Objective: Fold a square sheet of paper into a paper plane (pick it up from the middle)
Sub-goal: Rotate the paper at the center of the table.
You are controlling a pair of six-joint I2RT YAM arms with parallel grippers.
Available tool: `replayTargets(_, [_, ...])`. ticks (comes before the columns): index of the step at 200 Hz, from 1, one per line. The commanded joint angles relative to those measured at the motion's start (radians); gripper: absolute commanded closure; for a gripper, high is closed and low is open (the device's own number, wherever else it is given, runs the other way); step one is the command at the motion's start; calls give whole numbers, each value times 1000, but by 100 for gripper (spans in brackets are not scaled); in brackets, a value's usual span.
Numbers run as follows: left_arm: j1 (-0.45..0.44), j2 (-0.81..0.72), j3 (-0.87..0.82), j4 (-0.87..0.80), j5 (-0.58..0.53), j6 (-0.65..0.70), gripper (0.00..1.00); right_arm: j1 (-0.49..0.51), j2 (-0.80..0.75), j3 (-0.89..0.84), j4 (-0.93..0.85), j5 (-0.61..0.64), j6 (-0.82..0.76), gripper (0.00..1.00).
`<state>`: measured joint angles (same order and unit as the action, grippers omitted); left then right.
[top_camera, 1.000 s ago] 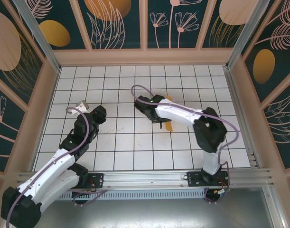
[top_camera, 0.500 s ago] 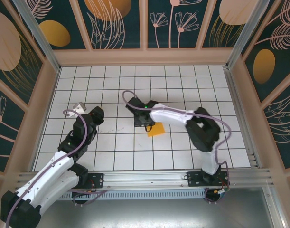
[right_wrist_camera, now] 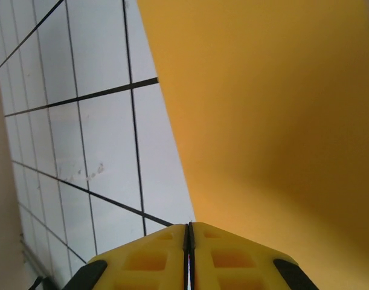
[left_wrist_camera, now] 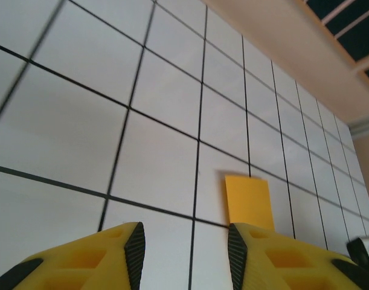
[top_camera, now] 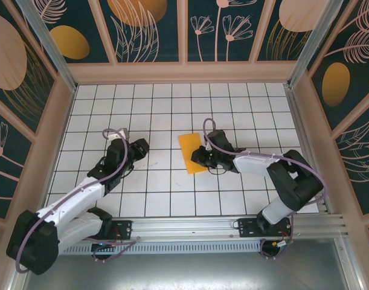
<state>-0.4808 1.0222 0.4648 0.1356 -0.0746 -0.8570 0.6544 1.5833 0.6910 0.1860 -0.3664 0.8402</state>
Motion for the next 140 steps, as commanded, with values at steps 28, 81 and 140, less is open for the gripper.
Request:
replayTargets(28, [0, 93, 58, 91, 194, 37, 55, 22, 114, -17, 195, -48, 114, 88])
replayTargets(81, [0, 223, 130, 96, 320, 50, 55, 102, 176, -46, 226, 67, 316, 88])
replayTargets(140, [0, 459, 278, 83, 476, 53, 63, 151, 208, -107, 375, 108, 518, 88])
